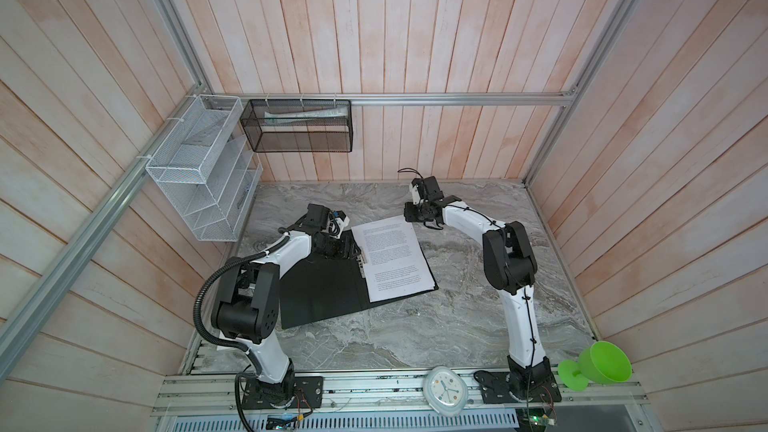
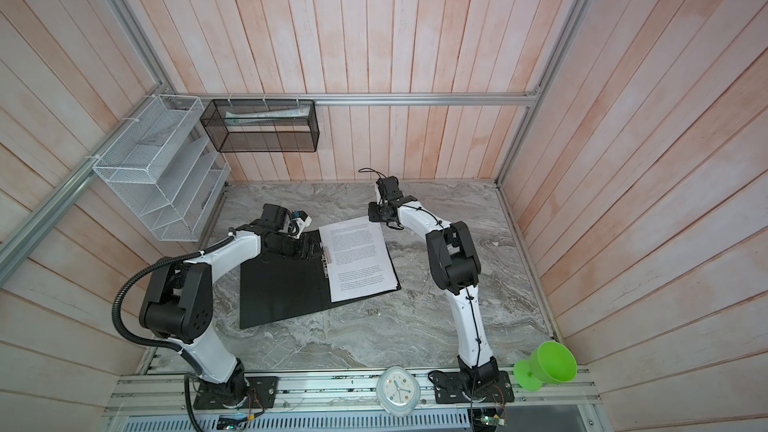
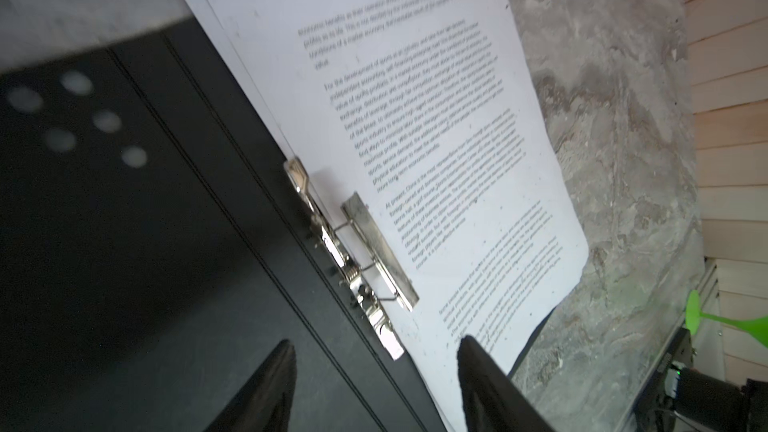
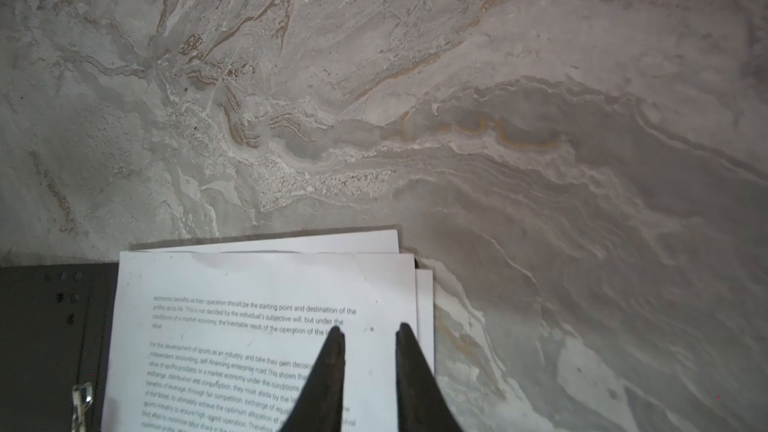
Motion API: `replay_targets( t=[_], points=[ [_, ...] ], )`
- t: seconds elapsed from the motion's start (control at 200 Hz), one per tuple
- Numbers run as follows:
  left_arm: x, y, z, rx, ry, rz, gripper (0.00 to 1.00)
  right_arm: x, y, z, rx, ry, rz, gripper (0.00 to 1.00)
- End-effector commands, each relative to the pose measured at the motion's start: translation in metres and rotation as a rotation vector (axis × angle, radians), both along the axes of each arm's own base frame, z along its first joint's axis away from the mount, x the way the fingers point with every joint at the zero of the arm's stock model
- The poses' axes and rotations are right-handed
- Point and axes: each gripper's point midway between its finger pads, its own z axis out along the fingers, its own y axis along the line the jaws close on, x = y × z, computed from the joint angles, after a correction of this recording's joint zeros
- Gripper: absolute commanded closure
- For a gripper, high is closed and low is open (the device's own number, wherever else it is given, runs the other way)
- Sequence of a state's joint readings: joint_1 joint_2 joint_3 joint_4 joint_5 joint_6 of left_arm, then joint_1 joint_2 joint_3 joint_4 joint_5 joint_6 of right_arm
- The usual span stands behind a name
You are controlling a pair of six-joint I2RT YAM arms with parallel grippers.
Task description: Put the files into the folder
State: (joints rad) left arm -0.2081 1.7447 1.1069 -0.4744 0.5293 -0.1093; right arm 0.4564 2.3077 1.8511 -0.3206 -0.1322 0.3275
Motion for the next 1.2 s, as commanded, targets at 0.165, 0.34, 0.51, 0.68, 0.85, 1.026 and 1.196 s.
replay_targets(
  t=[0.165,0.34,0.51,0.68,0.85,1.026,1.196],
  points=[
    [-0.005,-0.008,-0.004,-0.11,0.015,-0.003,0.34,0.034,0.014,-0.013,-0.028,-0.05,0.034,0.75],
    [-0.006,-0.015,-0.003,-0.145,0.009,-0.051,0.33,0.042,0.021,-0.028,-0.039,-0.022,0.054,0.75],
    [-0.003,-0.018,-0.004,-0.163,0.007,-0.067,0.33,0.04,0.025,-0.038,-0.09,0.015,0.094,0.76],
    [0.001,-0.015,-0.005,-0.16,0.009,-0.059,0.33,0.032,0.02,-0.056,-0.18,0.045,0.109,0.76],
    [0.002,-0.012,-0.007,-0.157,0.014,-0.058,0.33,0.023,0.018,-0.057,-0.278,0.04,0.136,0.76],
    [0.005,-0.011,-0.003,-0.162,0.004,-0.06,0.33,0.017,0.014,-0.056,-0.338,0.044,0.149,0.77],
    [0.008,-0.01,-0.001,-0.164,0.004,-0.06,0.33,0.012,0.008,-0.054,-0.379,0.059,0.154,0.78]
  ],
)
